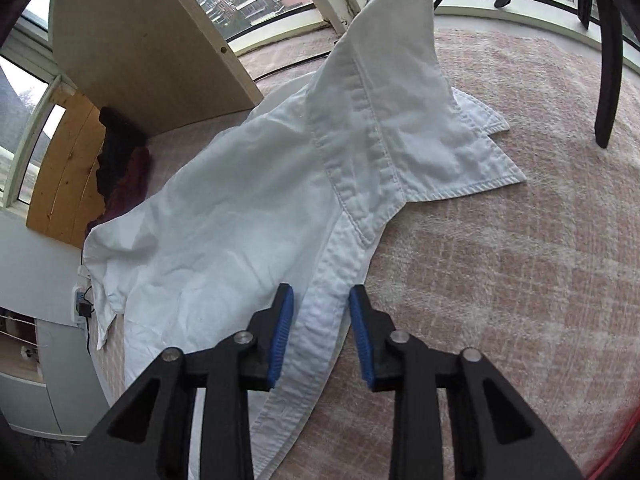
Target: Fold clothes
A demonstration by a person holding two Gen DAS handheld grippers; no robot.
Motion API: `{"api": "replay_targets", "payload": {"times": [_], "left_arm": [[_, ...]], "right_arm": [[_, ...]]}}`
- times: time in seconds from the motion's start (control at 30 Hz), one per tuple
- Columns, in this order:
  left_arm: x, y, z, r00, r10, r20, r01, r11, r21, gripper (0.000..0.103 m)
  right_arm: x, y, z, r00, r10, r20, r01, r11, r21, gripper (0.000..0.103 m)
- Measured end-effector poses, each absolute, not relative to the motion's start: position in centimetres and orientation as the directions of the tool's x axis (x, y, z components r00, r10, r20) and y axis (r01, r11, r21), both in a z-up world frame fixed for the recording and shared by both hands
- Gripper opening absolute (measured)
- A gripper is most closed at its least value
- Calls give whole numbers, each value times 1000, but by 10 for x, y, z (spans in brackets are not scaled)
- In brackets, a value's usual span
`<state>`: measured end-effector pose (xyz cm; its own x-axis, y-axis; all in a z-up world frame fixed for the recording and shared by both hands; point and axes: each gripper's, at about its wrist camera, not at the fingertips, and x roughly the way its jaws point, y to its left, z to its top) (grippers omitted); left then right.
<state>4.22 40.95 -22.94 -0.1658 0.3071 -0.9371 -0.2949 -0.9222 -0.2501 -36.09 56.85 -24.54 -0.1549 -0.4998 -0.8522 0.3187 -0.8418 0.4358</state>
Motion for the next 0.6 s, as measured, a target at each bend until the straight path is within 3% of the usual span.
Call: {"api": "replay_targets", "payload": {"times": [0.1, 0.47, 0.6], "left_arm": [[44, 398, -224, -169, 334, -927, -270, -921, -282, 4], [51, 351, -162, -292, 346, -892, -213, -933, -292, 3], [38, 380, -171, -269, 386, -882, -301, -904, -304, 3]], "right_arm": [[-355, 566, -232, -187, -500, -845, 364, -834, 414, 5], [-356, 540, -175, -324, -383, -865, 497, -847, 189, 3], [-364, 529, -166, -370, -348, -861, 512, -850, 124, 3]]}}
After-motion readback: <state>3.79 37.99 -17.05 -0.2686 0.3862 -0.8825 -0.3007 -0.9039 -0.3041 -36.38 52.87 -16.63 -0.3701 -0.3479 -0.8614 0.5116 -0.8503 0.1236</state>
